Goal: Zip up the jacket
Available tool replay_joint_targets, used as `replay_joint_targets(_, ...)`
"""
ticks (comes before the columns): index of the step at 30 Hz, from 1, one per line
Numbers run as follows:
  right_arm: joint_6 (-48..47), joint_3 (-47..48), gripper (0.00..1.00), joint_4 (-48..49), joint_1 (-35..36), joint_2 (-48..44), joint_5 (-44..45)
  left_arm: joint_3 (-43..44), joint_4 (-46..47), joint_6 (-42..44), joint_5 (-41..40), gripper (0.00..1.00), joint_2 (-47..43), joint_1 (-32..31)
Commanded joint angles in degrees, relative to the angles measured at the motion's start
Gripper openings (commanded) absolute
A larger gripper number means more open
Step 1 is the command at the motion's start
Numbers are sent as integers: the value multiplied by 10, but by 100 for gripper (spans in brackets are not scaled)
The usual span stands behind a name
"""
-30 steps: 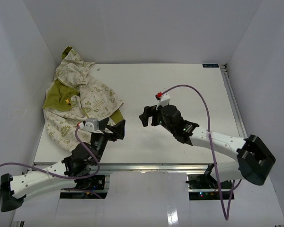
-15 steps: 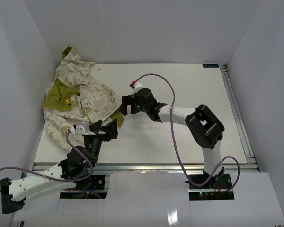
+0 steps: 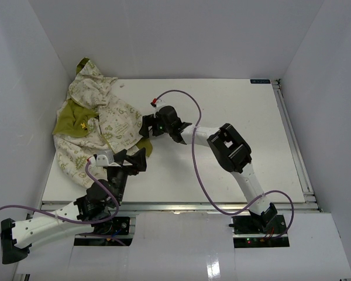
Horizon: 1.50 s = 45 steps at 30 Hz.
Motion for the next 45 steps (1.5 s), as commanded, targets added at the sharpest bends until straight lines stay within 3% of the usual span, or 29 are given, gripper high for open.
replay_joint_targets(1,15,-9,69,62,-1,2,-35,-2,14,6,-5,94,9,-1)
replay_joint_targets(3,19,-20,45,63,-2,-4,-22,1,13,5,-5,94,16,-1)
replay_joint_targets(5,22,-34,8,62,-7,-22,-7,3,13,6,-5,94,24,-1)
replay_joint_targets(9,69,-149,8,74,-45,-95,16,-1,24,20,7,91,29,-1)
replay_joint_targets(14,155,-454,8,212,-158,-321,24,-13,60,39,49,91,34,-1)
replay_joint_targets(17,169,-594,8,237,-233,-424,58,-9,67,41,60,91,56,0)
replay_joint_targets(22,177,-715,8,201,-292,-598,148,1,71,36,55,92,105,0)
replay_joint_targets(27,182,-755,8,95,-296,-746,262,15,45,-2,40,93,142,10)
replay_joint_targets(29,181,-762,8,57,-297,-802,324,25,6,-37,47,93,162,44)
replay_joint_targets(31,164,-757,12,29,-302,-861,327,54,-49,-112,95,93,181,91)
replay_joint_targets(34,112,-734,65,-2,-302,-887,237,90,-154,-186,194,93,231,214)
replay_joint_targets(35,91,-718,76,-26,-302,-884,215,100,-180,-205,226,93,250,240)
replay_joint_targets(37,62,-677,81,-75,-302,-872,189,118,-228,-232,264,92,291,270)
replay_joint_targets(41,37,-629,82,-125,-300,-868,170,107,-321,-339,232,94,338,312)
replay_joint_targets(45,29,-634,83,-128,-299,-891,142,72,-320,-373,283,95,332,376)
